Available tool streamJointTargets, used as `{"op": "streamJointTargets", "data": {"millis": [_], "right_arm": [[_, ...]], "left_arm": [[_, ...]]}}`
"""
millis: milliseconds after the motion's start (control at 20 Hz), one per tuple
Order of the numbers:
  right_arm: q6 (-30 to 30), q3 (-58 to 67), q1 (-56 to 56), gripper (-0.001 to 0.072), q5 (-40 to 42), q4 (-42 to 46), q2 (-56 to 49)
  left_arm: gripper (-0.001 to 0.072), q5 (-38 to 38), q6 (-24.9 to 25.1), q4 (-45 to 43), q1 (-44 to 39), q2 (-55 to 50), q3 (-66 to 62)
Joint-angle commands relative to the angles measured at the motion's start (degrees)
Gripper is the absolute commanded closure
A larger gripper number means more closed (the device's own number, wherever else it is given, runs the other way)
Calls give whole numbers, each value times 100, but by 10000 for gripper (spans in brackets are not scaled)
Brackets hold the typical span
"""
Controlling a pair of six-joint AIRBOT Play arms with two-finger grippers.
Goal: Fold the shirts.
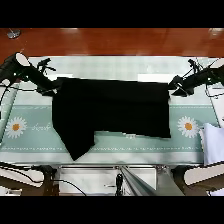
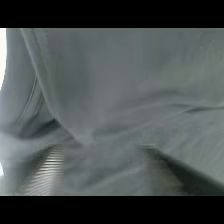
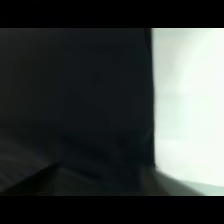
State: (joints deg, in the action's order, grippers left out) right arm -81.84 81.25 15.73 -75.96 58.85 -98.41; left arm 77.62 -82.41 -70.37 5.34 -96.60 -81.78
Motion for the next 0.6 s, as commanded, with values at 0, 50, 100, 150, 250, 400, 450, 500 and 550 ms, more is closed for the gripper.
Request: {"op": "streamJointTargets", "data": {"millis": [0,50,100,150,250,400,450,500,550], "right_arm": [[-426,-162,111,89,-315,146,184],[-474,-164,251,93,-494,280,358],[-472,-184,402,93,-629,522,601],[-466,-302,544,93,-619,809,901],[-470,-986,866,93,-179,1119,1665],[-192,-2651,1178,93,658,745,2868],[-57,-3174,1193,93,868,481,3220],[28,-3681,1191,93,1021,96,3547],[188,-4083,1191,93,1099,-313,3794]], "left_arm": [[6,964,-72,-334,129,-39,-44],[6,1316,-68,-424,267,31,-35],[6,1453,-59,-411,437,175,55],[6,1292,-76,-367,636,468,293],[6,621,4,-149,1029,1250,1130],[6,376,332,46,1742,2192,2802],[6,243,374,345,2087,2409,3353],[6,74,599,905,2439,2612,3821],[6,-50,966,1596,2813,2841,4280]]}}
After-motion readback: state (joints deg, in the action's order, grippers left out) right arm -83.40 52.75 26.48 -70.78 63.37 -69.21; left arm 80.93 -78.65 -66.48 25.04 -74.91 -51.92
